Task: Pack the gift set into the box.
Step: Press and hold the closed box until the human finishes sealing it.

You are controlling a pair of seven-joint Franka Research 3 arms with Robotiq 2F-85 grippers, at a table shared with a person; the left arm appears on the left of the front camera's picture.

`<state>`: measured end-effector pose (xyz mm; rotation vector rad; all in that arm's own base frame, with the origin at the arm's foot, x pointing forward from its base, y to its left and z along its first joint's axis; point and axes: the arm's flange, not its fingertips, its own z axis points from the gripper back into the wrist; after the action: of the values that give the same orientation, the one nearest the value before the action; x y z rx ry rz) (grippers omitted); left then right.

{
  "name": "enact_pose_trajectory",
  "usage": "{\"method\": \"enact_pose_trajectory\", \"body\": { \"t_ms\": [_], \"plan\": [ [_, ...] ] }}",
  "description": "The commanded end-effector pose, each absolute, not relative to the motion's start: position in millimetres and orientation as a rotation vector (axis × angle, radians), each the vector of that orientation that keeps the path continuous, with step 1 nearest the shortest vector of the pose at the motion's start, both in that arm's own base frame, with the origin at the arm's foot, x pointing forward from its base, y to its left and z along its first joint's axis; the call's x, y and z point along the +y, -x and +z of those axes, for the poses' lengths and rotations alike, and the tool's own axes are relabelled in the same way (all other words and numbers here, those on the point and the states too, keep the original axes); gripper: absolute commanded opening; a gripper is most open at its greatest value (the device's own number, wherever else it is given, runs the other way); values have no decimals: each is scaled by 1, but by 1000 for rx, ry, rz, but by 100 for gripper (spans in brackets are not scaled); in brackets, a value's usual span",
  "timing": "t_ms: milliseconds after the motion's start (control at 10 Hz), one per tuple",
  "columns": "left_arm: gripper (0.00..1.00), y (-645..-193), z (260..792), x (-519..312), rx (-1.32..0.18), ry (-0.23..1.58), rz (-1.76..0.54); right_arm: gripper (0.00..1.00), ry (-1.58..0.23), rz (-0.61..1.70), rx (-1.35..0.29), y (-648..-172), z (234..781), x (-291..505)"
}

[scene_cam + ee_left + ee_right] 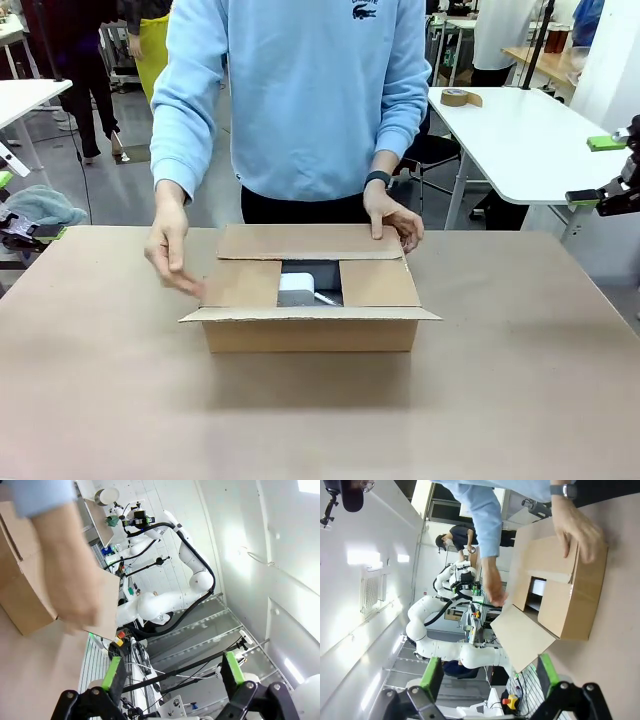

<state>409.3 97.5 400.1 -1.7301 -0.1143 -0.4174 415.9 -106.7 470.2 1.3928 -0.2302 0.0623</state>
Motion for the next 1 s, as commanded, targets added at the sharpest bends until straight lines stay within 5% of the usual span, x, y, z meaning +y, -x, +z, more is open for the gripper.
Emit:
{"method": "enact_pose_trajectory", "body": {
  "t_ms": [0, 900],
  "plan": [
    [100, -406, 399, 101, -122, 1722, -440, 100, -1388, 76, -218, -413, 472, -108],
    [100, -406, 399, 101, -122, 1722, -440, 100, -1388, 76, -218, -413, 472, -108]
  ]
}}
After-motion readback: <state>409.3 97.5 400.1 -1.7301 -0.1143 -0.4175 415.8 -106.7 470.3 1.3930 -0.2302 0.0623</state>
